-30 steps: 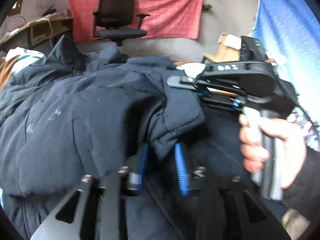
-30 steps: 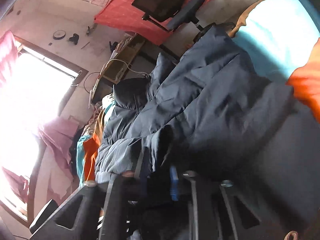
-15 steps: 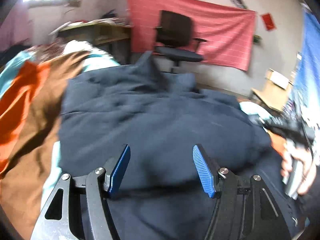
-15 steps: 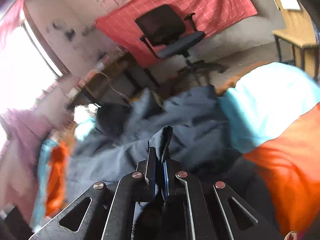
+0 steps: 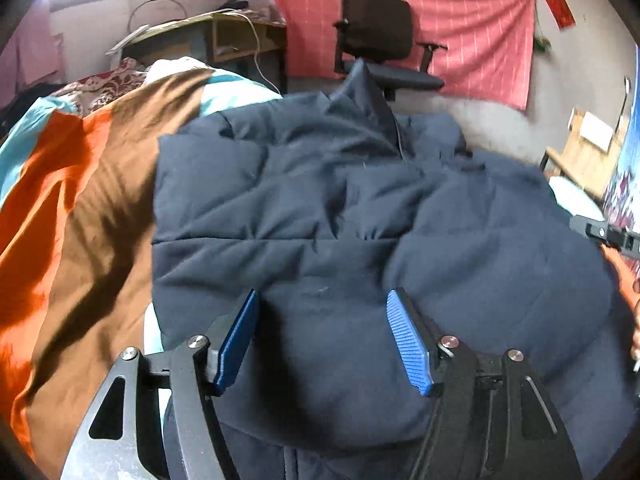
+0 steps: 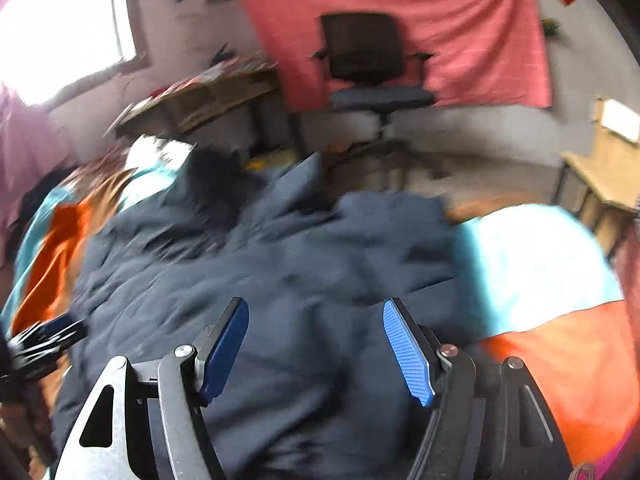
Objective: Fold large clothes
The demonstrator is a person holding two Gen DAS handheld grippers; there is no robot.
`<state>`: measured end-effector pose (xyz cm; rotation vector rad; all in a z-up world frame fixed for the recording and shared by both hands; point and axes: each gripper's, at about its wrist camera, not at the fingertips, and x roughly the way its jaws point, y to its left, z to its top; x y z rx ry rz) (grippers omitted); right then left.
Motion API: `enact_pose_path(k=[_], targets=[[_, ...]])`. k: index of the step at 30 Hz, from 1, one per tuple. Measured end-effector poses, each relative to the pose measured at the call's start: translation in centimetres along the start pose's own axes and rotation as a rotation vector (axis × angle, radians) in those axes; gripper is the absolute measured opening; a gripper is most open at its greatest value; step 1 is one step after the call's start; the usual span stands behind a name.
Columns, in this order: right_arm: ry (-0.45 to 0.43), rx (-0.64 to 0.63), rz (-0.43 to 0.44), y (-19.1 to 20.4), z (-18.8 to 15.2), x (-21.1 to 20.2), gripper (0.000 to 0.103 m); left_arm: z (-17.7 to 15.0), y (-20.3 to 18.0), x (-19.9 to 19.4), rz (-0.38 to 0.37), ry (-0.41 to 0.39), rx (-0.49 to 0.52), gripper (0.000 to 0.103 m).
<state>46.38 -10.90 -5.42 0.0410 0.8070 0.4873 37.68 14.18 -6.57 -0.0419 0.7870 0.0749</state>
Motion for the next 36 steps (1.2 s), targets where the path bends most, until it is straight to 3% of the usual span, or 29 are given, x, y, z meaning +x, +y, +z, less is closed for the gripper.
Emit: enact_pose_path(k=[3,6,9,16,24,31,36], targets=[[0.058,0.009,0.001,0.3,-1.0,1.9,0.068,-1.0,-0.5,0.6,0.013,-0.009,0.053,0.062],[0.091,-0.005,0.0,0.2,-2.1,3.8,0.069,-1.3,0.0,1.5,-0.011,0.011,0.044,0.062],[0.08,-0.054,-0.009,0.6,-2.8,4.8,0.069,-1.5,0.0,2.2,-0.012,0.019,0.042,0.063],[0.046,-0.06,-0.004,0.2,-3.9,5.5,0.07,-2.6,-1.3,2.6,0.08,-0.032,0.097,0.064],[0.023,-0.066,-0.01,0.1,-4.3,5.9,0.07,-3.1,-0.6,2.5,0.053,-0.077,0.057,0.067],[-0.01,-0.072,-0.019,0.2,-4.7,5.3,0.07,-3.0,0.5,1.8,0.002,-0.098,-0.01,0.084],[0.01,-0.066,-0.018,0.2,-4.2,5.0,0.071,-2.5,0.9,0.3,-0.011,-0.052,-0.043,0.086]])
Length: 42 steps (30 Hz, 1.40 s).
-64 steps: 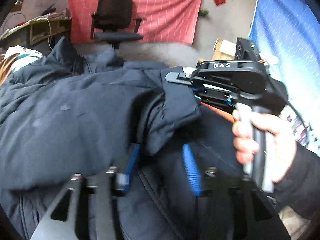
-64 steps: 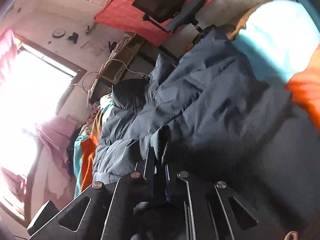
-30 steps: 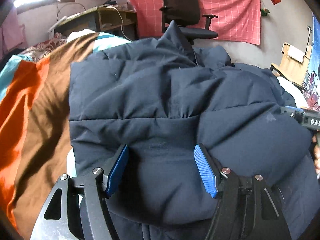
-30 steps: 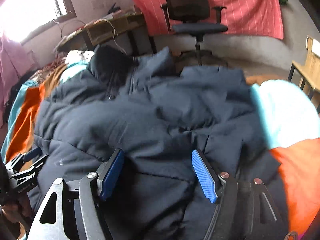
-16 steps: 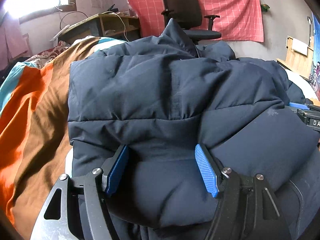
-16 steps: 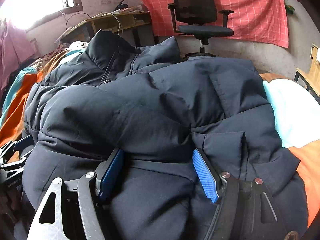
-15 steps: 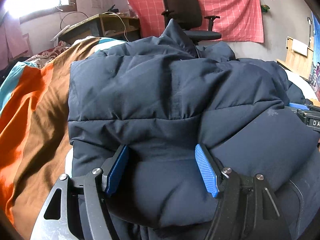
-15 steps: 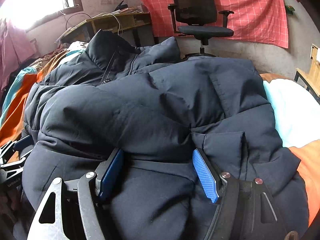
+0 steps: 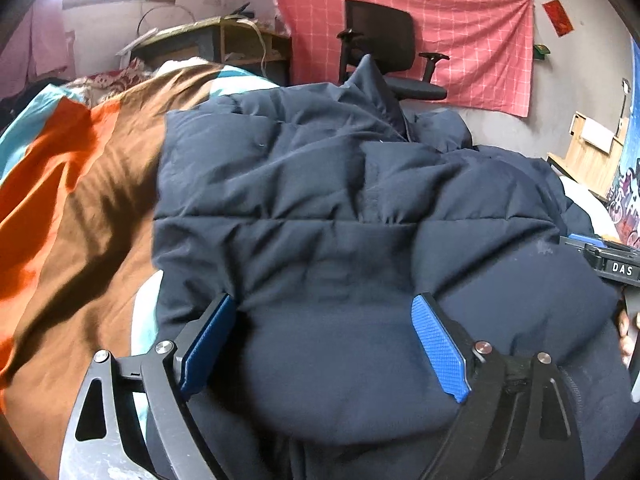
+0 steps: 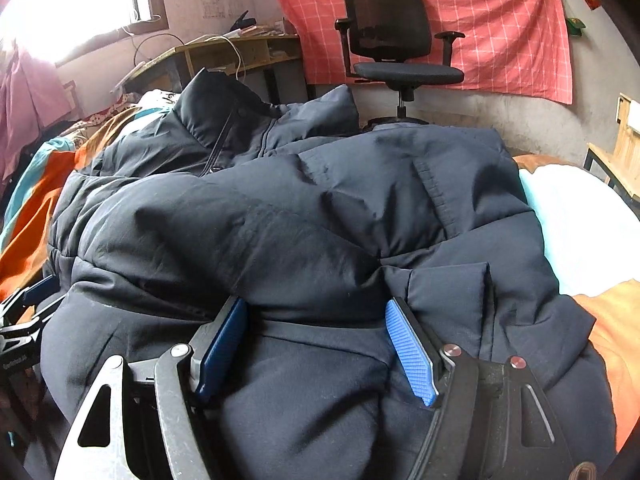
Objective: Fold large clothes
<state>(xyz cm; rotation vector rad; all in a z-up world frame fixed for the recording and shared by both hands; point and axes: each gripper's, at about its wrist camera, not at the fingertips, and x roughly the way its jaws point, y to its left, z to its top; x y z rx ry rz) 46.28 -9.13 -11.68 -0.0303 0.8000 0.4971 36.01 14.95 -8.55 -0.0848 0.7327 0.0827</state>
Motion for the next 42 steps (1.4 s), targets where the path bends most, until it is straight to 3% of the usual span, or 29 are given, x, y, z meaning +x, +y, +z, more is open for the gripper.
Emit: enact_pose_path(k=[2,4,5,11,15,20,25,31,38,42], targets=[[0.046,0.022,-0.022,0.1,0.8,-0.6,0.073,0.2,0.5,-1.3,-0.053,0.032,-0.023,0.086],[0.081,0.063,-0.081,0.2,1.6,-1.9,0.084,0.1,1.1,-2.9,-0.103,0.042,-0.041,0.086],[0.085,0.076,-0.088,0.3,1.8,-2.6,0.096,0.0,1.5,-3.7,-0.119,0.04,-0.047,0.086],[0.109,0.07,-0.073,1.8,2.9,-7.1,0.102,0.7,3.6,-6.8,-0.258,0.09,-0.057,0.09],[0.171,0.022,-0.094,3.0,4.3,-7.6,0.103,2.6,4.9,-6.9,-0.257,0.14,-0.087,0.09],[0.192,0.049,-0.081,3.0,6.8,-7.0,0.103,6.1,6.2,-6.3,-0.154,0.077,-0.134,0.09],[0.179,0.06,-0.138,2.0,10.6,-4.7,0.103,9.7,5.8,-4.0,-0.14,0.017,-0.178,0.09],[0.143,0.073,-0.163,0.3,14.5,0.1,0.103,16.4,2.1,0.2,-0.17,-0.067,-0.122,0.09],[0.06,0.171,-0.065,-2.3,17.7,6.2,0.103,22.6,-1.7,9.5,-0.114,-0.046,-0.079,0.09],[0.058,0.229,-0.021,-3.3,20.0,10.2,0.099,22.6,-1.4,12.6,-0.12,-0.053,-0.12,0.09]])
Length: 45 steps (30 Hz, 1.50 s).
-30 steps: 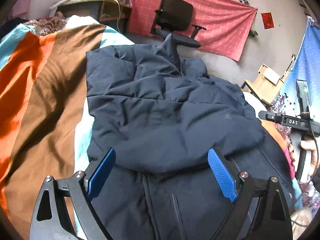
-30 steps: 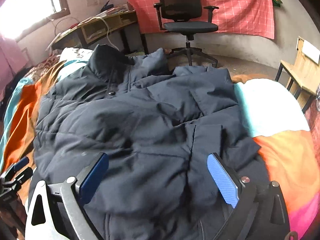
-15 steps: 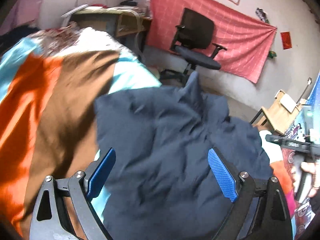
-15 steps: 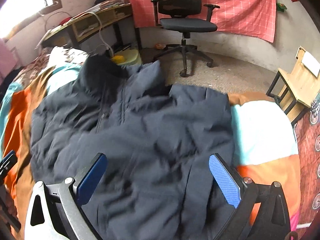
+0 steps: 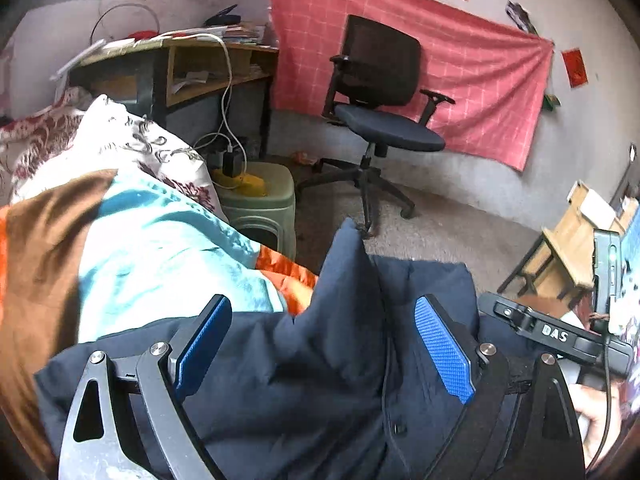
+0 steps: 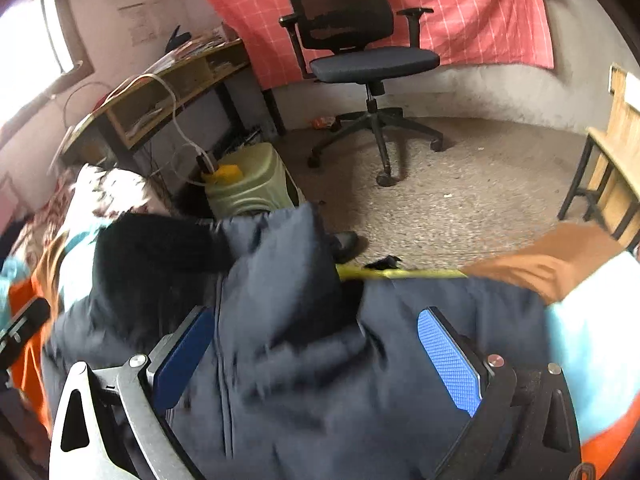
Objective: Fold large clothes
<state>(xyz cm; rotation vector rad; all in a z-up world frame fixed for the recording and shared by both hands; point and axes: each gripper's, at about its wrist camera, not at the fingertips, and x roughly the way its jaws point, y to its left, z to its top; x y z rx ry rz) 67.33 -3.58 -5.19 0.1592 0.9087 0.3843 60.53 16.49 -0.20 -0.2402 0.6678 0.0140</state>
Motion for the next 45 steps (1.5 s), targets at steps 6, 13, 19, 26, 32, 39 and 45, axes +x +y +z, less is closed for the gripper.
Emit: enact_pose_path(k=[6,13,19,26,32,39,45], targets=[[0.008,0.06,0.011,0.2,2.0,4.2,0.089,-0.2,3.2,2.5,0.006,-0.008,-0.12,0.074],[0.065,0.159,0.107,-0.5,2.1,6.6,0.043,0.6,2.4,2.0,-0.06,0.0,-0.064,0.009],[0.041,0.171,0.18,-1.6,1.2,3.0,0.017,-0.5,0.3,-1.7,-0.06,-0.065,0.011,0.004],[-0.075,0.095,0.262,-2.0,-1.4,-6.0,0.015,-3.3,-0.8,-9.1,-0.105,-0.154,0.073,0.002],[-0.153,-0.019,0.281,-0.7,-5.7,-13.9,0.015,-7.1,-1.6,-15.7,-0.149,-0.211,0.131,0.002],[-0.22,-0.197,0.276,1.5,-12.3,-20.6,0.013,-12.5,-1.9,-21.4,-0.193,-0.202,0.146,0.001],[-0.202,-0.355,0.186,2.8,-18.4,-21.3,0.013,-16.5,-2.4,-21.2,-0.167,-0.136,0.188,0.001]])
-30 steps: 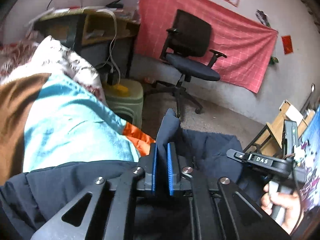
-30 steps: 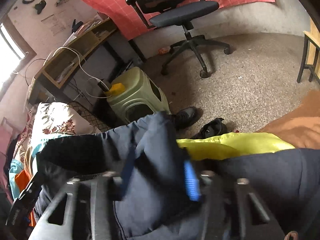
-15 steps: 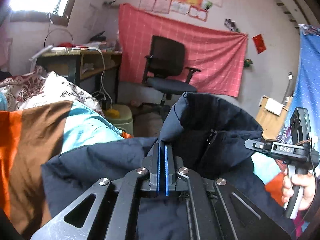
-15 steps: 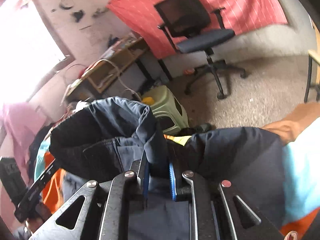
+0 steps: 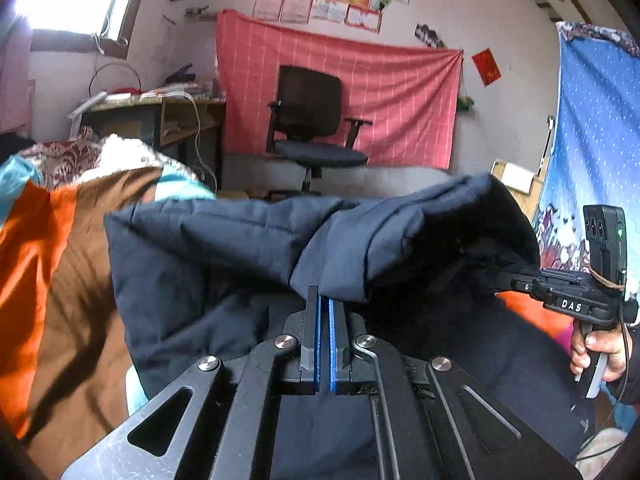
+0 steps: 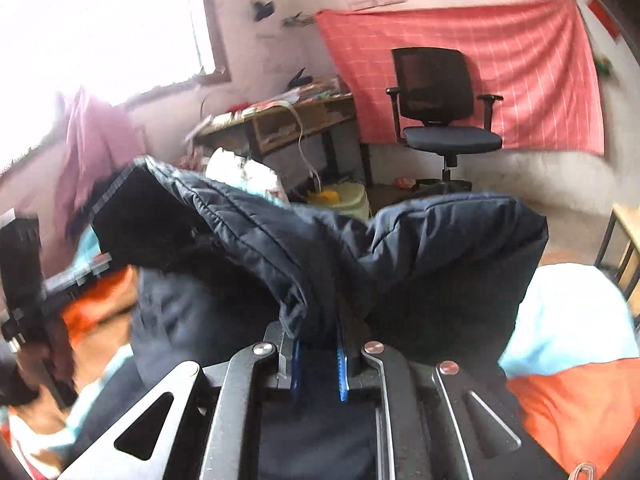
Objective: Fold large clothes
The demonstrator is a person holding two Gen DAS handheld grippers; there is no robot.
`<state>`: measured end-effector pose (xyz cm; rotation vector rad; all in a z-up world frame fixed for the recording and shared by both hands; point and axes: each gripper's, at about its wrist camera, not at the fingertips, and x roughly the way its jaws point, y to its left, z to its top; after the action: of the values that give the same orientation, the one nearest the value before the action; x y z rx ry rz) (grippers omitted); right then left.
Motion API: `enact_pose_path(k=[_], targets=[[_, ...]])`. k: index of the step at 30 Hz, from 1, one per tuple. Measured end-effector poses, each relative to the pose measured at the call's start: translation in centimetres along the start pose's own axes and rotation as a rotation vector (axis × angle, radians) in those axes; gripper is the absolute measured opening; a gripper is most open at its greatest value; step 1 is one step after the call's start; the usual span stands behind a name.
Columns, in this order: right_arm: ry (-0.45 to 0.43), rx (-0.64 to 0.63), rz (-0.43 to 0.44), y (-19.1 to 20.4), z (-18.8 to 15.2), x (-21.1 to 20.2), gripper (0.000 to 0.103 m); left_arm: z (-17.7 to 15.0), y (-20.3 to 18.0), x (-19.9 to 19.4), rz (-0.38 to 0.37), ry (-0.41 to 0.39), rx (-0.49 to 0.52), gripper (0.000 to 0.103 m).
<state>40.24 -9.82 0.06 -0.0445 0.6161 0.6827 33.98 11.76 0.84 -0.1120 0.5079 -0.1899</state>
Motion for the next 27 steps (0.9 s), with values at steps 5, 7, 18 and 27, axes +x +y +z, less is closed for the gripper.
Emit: enact_pose_path(k=[5,7,18,27], targets=[[0.071,0.042,-0.045,-0.9,-3.5,4.1,0.012,-0.7,0.8,3.4,0.035,0.054,-0.031,0.001],[0.087,0.085,-0.046,-1.7,-4.3,5.6,0.013,-1.0,1.3,4.9,0.05,0.076,-0.043,0.001],[0.066,0.155,-0.102,-3.1,-6.0,9.3,0.013,-3.6,2.8,5.1,0.034,0.15,-0.056,0.001],[0.034,0.143,-0.107,-2.7,-6.7,8.4,0.013,-0.5,-2.0,1.2,0.035,-0.004,-0.006,0.001]])
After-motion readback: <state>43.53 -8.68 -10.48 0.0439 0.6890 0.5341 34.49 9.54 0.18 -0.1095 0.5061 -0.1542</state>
